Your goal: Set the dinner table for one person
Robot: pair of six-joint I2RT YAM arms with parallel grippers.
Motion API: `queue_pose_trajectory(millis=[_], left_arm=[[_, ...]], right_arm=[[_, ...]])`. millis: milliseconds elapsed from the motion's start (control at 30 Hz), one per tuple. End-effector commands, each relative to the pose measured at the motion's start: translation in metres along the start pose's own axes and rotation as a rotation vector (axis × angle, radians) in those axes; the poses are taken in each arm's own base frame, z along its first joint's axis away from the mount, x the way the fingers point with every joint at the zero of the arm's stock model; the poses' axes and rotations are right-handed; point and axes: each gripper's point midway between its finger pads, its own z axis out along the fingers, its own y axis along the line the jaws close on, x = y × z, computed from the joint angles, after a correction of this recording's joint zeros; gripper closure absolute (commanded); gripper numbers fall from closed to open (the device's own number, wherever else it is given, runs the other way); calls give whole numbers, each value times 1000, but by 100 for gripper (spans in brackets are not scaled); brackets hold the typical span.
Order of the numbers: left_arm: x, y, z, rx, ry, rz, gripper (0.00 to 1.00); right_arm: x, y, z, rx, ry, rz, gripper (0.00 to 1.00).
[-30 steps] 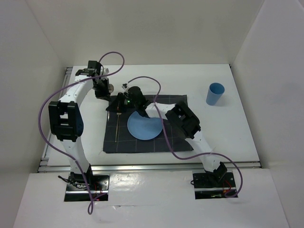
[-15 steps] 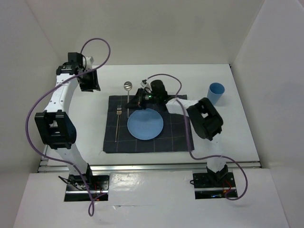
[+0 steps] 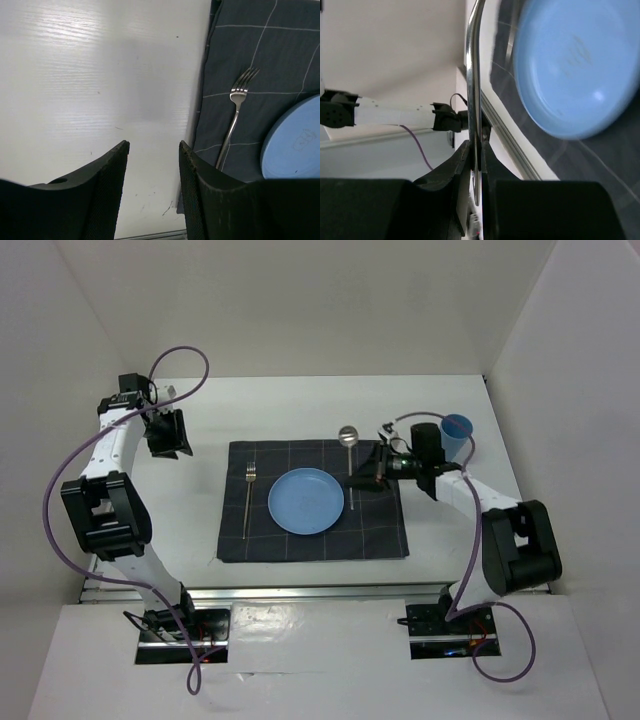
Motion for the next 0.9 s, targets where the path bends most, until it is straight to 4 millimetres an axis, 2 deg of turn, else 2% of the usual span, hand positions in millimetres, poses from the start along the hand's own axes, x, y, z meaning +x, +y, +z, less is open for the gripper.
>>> queue_pose_trajectory(millis=[0, 33, 67, 167, 400, 667, 867], left_arm=[[-8, -16, -10, 70, -39, 40, 47], [-8, -16, -10, 70, -39, 40, 47], [-10, -16, -10, 70, -48, 42, 47], [-7, -17, -8, 79, -39, 40, 47], [-6, -16, -5, 79, -30, 37, 47], [-4, -15, 2, 79, -11, 32, 47], [-2, -14, 6, 79, 7, 27, 47]], right_arm=[[33, -27, -34, 3, 51, 65, 100], [32, -34, -42, 4, 29, 58, 100], [39, -43, -46, 11, 34, 83, 100], [42, -63, -52, 21, 23, 120, 100], [44, -98, -43, 34, 56, 167, 100], [28, -111, -38, 52, 19, 199, 100], [41, -129, -34, 71, 23, 267, 100]])
